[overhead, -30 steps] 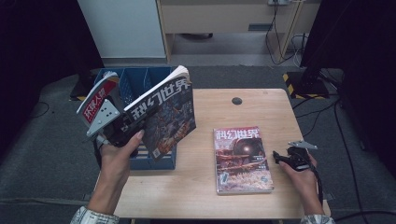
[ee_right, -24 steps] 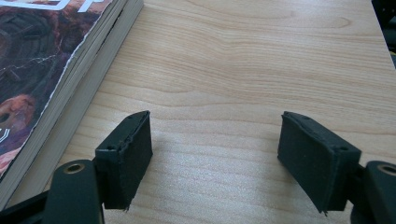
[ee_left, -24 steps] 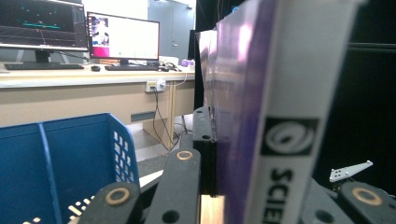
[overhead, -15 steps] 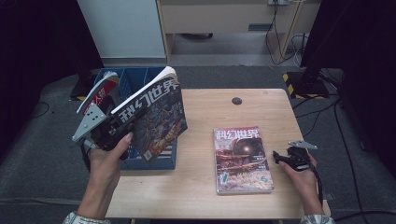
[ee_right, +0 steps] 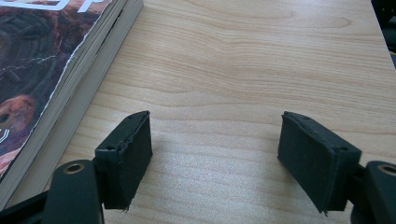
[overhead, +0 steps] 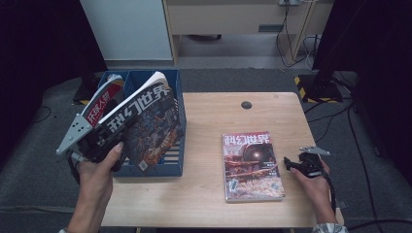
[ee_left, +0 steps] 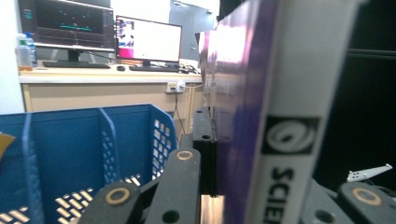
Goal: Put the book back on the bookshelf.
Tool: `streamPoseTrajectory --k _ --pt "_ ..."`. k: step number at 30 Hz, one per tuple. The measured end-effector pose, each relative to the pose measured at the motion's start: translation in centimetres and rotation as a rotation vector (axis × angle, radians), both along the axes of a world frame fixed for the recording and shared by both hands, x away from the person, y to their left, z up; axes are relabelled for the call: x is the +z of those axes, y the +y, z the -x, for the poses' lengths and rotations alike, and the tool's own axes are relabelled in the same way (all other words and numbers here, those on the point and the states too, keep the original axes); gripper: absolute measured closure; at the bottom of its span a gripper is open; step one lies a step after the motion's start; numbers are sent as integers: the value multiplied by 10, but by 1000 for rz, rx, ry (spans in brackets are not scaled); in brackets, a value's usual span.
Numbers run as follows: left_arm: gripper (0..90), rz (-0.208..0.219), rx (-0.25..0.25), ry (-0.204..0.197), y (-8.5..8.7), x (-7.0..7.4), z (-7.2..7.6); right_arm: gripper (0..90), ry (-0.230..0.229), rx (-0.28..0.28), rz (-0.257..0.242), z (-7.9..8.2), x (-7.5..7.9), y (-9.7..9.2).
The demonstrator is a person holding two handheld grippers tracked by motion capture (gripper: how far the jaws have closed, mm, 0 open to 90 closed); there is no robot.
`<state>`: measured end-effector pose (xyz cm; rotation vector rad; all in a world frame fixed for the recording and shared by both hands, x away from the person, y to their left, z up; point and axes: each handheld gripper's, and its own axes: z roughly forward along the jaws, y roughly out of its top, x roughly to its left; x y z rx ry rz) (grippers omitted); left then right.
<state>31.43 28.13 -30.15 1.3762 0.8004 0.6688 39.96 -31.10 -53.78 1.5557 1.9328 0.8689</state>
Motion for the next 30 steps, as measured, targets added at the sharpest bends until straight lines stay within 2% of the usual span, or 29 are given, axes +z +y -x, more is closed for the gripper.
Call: streamPoseTrajectory --k 5,30 --pt "826 -10 21 -1 9 1 5 259 0 0 0 0 0 0" --pt "826 5 101 -5 46 2 24 259 1 1 2 0 0 0"
